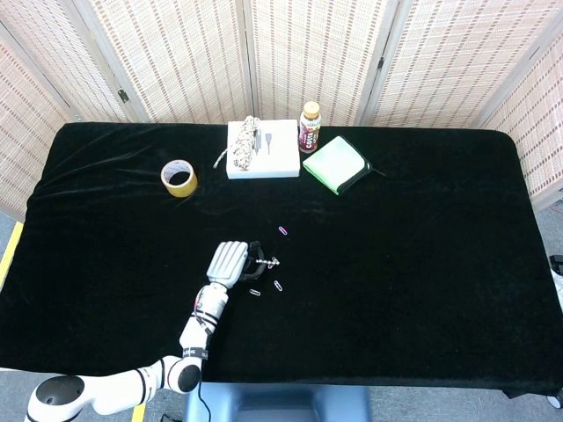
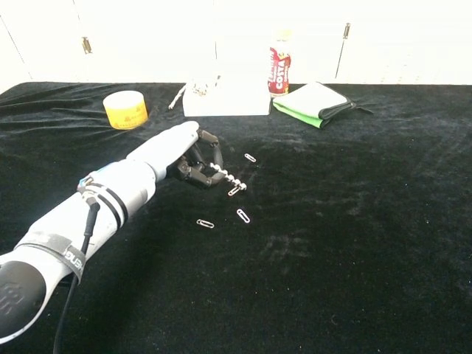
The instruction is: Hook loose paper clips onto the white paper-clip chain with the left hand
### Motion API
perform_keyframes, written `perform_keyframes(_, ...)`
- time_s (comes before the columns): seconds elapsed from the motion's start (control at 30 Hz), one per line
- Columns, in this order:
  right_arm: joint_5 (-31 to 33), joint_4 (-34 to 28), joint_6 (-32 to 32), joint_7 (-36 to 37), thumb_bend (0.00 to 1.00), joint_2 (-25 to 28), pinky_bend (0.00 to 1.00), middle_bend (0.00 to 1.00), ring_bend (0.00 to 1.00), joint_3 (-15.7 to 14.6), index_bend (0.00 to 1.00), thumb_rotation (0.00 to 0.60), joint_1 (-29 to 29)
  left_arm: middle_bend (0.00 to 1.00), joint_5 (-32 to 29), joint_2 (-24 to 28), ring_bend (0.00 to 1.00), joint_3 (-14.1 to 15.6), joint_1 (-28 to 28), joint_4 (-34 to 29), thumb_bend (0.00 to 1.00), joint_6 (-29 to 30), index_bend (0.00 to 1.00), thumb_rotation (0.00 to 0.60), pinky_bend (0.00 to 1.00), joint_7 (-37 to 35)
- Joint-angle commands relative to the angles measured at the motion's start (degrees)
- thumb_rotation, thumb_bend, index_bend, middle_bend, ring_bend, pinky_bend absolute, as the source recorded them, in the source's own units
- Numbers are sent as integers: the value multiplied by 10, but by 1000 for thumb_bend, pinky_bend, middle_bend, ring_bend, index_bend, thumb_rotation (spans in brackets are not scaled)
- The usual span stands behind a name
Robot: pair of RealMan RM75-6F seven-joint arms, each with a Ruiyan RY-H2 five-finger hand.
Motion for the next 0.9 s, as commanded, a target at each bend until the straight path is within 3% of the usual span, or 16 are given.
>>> perform_keyframes(0.03, 0, -2, -3, -1, 9, 1, 0, 0, 0, 1, 0, 600, 1, 1000, -2, -1, 1000, 0, 0, 6, 500, -3, 858, 600, 1000, -1)
perform_keyframes(0.33, -3, -9, -8, -8, 9, 3, 0, 0, 0, 1, 0, 600, 2, 1000, 1, 0, 1000, -1, 1, 12, 500, 1, 859, 600, 1000, -8)
perform_keyframes(0.9, -9, -12, -13, -18, 9, 4, 0, 0, 0, 3, 0, 600, 6, 1000, 13, 38, 1000, -1, 27, -40, 500, 49, 859, 600, 1000, 7)
